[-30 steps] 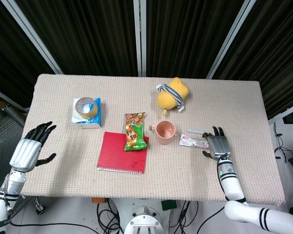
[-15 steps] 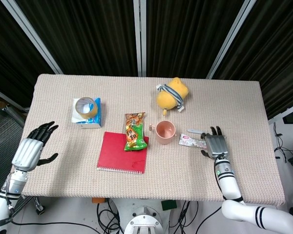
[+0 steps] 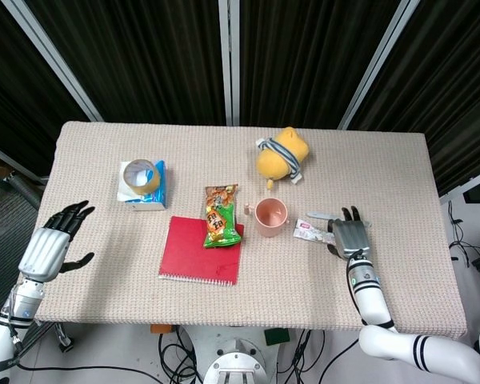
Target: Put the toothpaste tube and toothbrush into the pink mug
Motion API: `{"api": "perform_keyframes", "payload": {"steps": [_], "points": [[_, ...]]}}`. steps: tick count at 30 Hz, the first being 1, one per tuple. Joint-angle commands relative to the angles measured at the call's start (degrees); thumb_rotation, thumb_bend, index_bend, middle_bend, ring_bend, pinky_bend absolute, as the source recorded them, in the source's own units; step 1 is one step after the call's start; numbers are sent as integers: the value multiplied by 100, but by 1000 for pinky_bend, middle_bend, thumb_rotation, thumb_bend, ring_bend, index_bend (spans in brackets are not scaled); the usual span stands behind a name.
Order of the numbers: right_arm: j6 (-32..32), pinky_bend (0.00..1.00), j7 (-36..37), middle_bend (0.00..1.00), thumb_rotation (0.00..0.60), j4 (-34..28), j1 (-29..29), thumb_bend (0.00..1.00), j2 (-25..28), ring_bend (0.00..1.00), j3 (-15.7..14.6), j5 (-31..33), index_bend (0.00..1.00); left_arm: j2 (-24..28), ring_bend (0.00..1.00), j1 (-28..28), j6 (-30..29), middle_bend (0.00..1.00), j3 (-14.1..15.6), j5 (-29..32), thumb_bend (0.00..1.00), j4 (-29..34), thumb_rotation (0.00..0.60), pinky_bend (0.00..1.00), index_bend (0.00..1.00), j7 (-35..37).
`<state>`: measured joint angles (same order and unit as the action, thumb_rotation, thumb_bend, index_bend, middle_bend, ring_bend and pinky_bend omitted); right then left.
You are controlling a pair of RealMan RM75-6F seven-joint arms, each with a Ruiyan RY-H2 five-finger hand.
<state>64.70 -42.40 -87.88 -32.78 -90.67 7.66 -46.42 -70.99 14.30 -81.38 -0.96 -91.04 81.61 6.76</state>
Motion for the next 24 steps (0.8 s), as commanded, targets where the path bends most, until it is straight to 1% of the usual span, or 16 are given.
{"api": "perform_keyframes", "payload": {"steps": [1, 6, 11, 14, 24], "points": [[31, 0, -46, 499, 600, -7, -24, 729, 4, 98, -16, 2, 531, 5, 90, -5, 0, 51, 6, -1, 159, -2, 599, 215, 115, 4], [154, 0, 36, 537, 600, 2, 9, 773, 24, 132, -54, -162, 574, 0, 90, -17, -8, 51, 17, -4, 159, -21, 599, 214, 115, 27], [264, 0, 200, 568, 600, -30, 77, 778, 98, 152, -100, -403, 607, -15, 90, -21, -4, 51, 27, -9, 159, -35, 599, 215, 115, 38], [393, 0, 422, 575, 600, -159, 186, 781, 250, 155, -135, -641, 618, -10, 90, -28, -9, 51, 31, -8, 159, -31, 599, 215, 115, 35], [906, 0, 1287, 580, 600, -718, 682, 787, 1085, 155, -252, -1492, 622, -41, 90, -24, 36, 51, 49, -2, 159, -34, 599, 215, 115, 16]]}}
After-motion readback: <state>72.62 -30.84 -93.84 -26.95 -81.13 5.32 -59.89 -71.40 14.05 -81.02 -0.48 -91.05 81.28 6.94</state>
